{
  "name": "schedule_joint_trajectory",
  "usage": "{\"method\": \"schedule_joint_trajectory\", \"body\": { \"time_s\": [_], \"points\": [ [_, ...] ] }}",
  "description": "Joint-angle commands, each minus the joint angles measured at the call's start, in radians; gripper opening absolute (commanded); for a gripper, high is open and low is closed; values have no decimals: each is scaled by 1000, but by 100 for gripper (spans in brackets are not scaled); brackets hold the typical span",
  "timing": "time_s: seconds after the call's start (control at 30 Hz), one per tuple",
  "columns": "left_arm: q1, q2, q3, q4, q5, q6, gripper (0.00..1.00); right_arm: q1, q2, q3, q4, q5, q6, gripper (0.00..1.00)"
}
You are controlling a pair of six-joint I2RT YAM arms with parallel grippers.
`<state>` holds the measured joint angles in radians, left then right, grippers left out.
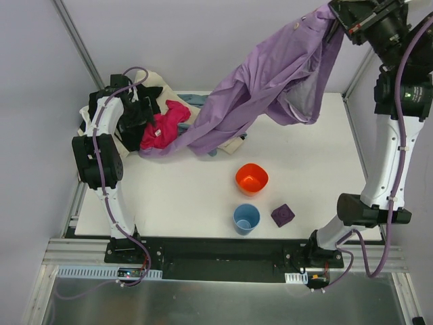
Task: Pick out a specific cloth from the pile
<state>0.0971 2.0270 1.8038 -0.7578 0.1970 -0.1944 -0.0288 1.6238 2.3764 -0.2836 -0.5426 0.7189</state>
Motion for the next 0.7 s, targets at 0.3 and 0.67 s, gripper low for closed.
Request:
{"method": "schedule_joint_trajectory", "body": {
  "time_s": [0.3,0.67],
  "points": [
    [-25,-76,15,9,28,10,94,-191,15,28,216,-82,159,1],
    [-120,-264,71,8,33,-8,98,-212,-159,-583,210,-80,-70,1]
  ]
}}
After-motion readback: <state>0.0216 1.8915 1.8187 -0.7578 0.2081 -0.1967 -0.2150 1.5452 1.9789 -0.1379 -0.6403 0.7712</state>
